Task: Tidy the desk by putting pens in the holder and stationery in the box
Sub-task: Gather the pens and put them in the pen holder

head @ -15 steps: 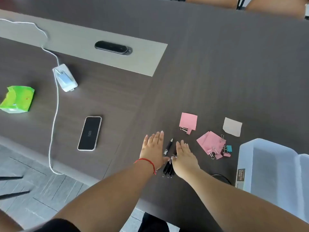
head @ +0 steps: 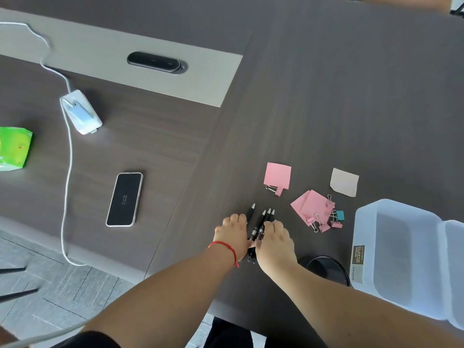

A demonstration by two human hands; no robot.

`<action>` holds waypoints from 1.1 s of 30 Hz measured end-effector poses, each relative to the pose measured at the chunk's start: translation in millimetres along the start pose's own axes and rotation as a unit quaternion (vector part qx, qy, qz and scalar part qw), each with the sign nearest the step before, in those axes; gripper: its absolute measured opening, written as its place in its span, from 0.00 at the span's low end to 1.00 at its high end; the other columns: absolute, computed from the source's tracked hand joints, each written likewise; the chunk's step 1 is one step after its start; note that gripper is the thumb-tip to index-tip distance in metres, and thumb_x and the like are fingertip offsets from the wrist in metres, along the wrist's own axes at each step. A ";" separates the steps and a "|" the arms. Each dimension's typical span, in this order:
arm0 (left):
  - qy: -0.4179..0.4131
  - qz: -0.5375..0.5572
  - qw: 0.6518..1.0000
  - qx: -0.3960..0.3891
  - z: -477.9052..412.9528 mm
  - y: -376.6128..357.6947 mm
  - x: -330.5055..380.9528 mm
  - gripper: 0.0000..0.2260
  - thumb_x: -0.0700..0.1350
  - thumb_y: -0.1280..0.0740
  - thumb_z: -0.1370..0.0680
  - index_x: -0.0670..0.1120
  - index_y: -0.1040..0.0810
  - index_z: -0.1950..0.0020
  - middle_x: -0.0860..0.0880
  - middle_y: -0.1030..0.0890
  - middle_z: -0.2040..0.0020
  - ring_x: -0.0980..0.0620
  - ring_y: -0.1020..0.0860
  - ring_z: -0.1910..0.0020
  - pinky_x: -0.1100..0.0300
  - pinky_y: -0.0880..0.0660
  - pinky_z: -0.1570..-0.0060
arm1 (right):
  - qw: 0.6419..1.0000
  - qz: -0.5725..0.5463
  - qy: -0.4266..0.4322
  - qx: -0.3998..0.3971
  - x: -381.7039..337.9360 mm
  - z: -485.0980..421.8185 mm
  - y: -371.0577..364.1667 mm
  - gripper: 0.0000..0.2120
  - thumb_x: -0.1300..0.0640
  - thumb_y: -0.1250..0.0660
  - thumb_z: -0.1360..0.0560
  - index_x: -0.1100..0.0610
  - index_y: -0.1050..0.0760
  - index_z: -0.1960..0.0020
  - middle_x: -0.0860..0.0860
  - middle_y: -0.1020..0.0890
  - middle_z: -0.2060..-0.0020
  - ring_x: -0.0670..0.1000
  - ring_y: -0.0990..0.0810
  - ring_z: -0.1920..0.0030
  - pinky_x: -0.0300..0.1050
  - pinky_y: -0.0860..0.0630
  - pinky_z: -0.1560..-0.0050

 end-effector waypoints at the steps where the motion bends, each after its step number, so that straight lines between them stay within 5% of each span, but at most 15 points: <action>1: 0.008 0.023 1.000 -0.012 -0.5 -1.2 -0.7 0.28 0.60 0.35 0.26 0.43 0.35 0.35 0.45 0.29 0.37 0.45 0.28 0.38 0.49 0.25 0.46 | 0.999 -0.019 -0.027 -0.009 0.8 -0.2 -0.9 0.22 0.52 0.38 0.22 0.57 0.37 0.31 0.55 0.31 0.35 0.57 0.26 0.38 0.49 0.27 0.40; 8: 0.028 0.092 0.995 -0.022 3.1 -6.8 2.0 0.18 0.49 0.36 0.24 0.41 0.34 0.39 0.42 0.27 0.39 0.41 0.25 0.41 0.49 0.26 0.46 | 0.984 -0.114 -0.129 -0.049 -0.6 -4.5 -10.6 0.23 0.55 0.34 0.25 0.59 0.39 0.35 0.58 0.25 0.41 0.60 0.21 0.43 0.51 0.24 0.46; 15: 0.031 0.018 0.999 -0.010 6.8 -14.4 3.6 0.13 0.43 0.41 0.21 0.40 0.34 0.37 0.42 0.26 0.38 0.43 0.24 0.41 0.52 0.24 0.46 | 0.969 -0.141 -0.194 -0.058 4.4 -4.1 -13.2 0.22 0.59 0.34 0.26 0.60 0.39 0.36 0.58 0.24 0.41 0.58 0.20 0.42 0.48 0.24 0.47; 20: 0.074 0.138 0.987 -0.027 7.9 -5.7 -3.4 0.14 0.40 0.40 0.24 0.39 0.31 0.40 0.39 0.25 0.40 0.39 0.24 0.42 0.50 0.27 0.45 | 0.969 -0.160 -0.173 -0.071 5.9 -5.6 -8.9 0.17 0.59 0.42 0.22 0.62 0.37 0.35 0.60 0.25 0.40 0.60 0.23 0.41 0.50 0.25 0.45; 25: 0.068 0.250 0.966 -0.015 14.2 24.0 -9.0 0.11 0.38 0.43 0.25 0.37 0.30 0.44 0.40 0.26 0.52 0.45 0.29 0.65 0.58 0.33 0.67 | 0.967 -0.191 -0.136 -0.099 -1.0 -0.2 15.4 0.17 0.58 0.44 0.21 0.62 0.36 0.33 0.59 0.25 0.42 0.60 0.24 0.43 0.48 0.28 0.49; 29: 0.028 0.314 0.949 0.007 25.9 62.3 -7.2 0.10 0.41 0.44 0.22 0.42 0.29 0.43 0.45 0.27 0.63 0.44 0.28 0.66 0.50 0.24 0.64 | 0.966 -0.226 -0.075 -0.097 6.2 9.1 63.5 0.17 0.57 0.43 0.21 0.63 0.33 0.35 0.55 0.27 0.52 0.55 0.28 0.53 0.48 0.26 0.51; 33: -0.026 0.339 0.937 -0.076 51.1 95.8 16.6 0.11 0.42 0.44 0.21 0.50 0.26 0.43 0.48 0.30 0.69 0.53 0.31 0.77 0.66 0.32 0.76 | 0.966 -0.242 -0.050 -0.079 51.9 36.3 119.5 0.15 0.57 0.44 0.20 0.62 0.29 0.37 0.53 0.25 0.57 0.55 0.27 0.60 0.38 0.32 0.66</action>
Point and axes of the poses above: each hand's wrist, its own z-axis away from the middle knuckle, its own y-axis out of the back of the hand, x = y × z, the point moved 6 cm from there along -z, towards the middle knuckle
